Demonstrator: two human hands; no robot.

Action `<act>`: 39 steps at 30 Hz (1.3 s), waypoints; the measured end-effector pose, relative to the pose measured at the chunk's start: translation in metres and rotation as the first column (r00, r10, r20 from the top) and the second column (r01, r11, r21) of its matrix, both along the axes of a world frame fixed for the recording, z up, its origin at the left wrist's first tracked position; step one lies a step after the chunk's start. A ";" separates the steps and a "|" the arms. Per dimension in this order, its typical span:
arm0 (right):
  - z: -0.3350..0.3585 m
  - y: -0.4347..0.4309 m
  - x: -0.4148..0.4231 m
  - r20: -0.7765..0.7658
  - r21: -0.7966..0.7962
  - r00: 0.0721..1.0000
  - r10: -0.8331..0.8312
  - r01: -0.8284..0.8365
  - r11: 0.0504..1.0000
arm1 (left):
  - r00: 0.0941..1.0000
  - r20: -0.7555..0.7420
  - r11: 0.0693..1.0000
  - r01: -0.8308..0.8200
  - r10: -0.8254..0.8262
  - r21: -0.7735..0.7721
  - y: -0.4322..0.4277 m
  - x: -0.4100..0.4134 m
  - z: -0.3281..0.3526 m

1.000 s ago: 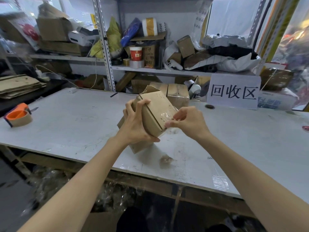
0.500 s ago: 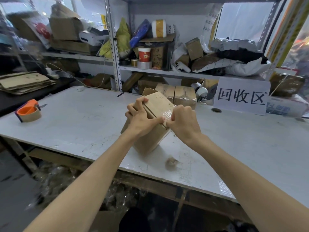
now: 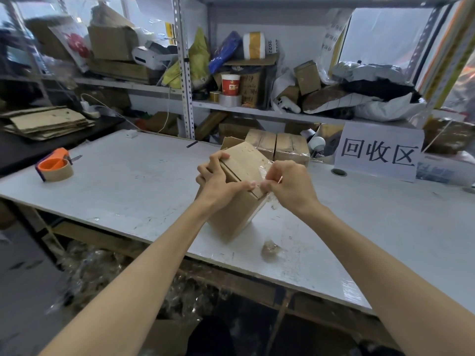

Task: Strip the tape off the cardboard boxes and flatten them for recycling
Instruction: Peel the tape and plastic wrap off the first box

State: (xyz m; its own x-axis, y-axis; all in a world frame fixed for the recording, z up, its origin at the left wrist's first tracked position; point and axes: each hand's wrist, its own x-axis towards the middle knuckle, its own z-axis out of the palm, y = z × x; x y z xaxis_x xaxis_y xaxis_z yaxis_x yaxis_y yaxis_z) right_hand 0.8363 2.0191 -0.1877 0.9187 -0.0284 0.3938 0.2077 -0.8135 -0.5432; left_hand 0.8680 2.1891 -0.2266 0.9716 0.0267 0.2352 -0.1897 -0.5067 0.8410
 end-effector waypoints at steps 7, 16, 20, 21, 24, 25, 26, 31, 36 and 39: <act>-0.020 0.009 -0.009 -0.091 0.416 0.992 -0.083 0.114 0.902 | 0.997 -0.016 0.988 -0.071 0.069 -0.135 0.012 0.004 -0.003; 0.005 -0.021 -0.002 -0.136 0.769 0.987 -0.082 0.157 0.620 | 0.999 -0.040 0.990 -0.016 0.010 -0.142 0.010 0.003 0.007; 0.002 -0.031 0.001 -0.101 0.433 0.995 0.004 0.040 0.900 | 0.986 -0.010 0.980 0.167 -0.169 -0.108 0.000 -0.012 0.010; 0.001 -0.031 0.001 -0.089 0.415 0.996 0.020 0.018 0.910 | 0.983 -0.004 0.979 0.183 -0.184 -0.095 -0.002 -0.015 0.011; -0.002 -0.034 0.002 -0.045 0.406 0.999 -0.030 0.046 0.913 | 0.979 -0.004 0.976 0.202 -0.203 -0.080 -0.005 -0.018 0.014; -0.002 -0.035 0.002 -0.047 0.418 0.998 -0.049 0.064 0.906 | 0.978 -0.006 0.975 0.210 -0.211 -0.073 -0.005 -0.019 0.014; -0.002 -0.036 0.002 -0.060 0.449 0.996 -0.063 0.084 0.890 | 0.976 -0.007 0.974 0.216 -0.217 -0.067 -0.004 -0.019 0.014; -0.009 -0.039 0.001 -0.106 0.541 0.980 -0.168 0.198 0.817 | 0.974 -0.001 0.972 0.224 -0.225 -0.075 -0.002 -0.017 0.010; -0.014 -0.038 -0.002 -0.081 0.632 0.983 -0.166 0.180 0.754 | 0.983 -0.002 0.978 0.180 -0.181 -0.102 -0.001 -0.013 0.009; -0.018 -0.036 -0.008 0.010 0.611 0.983 -0.182 0.138 0.779 | 0.990 0.008 0.983 0.138 -0.138 -0.120 0.001 -0.011 0.007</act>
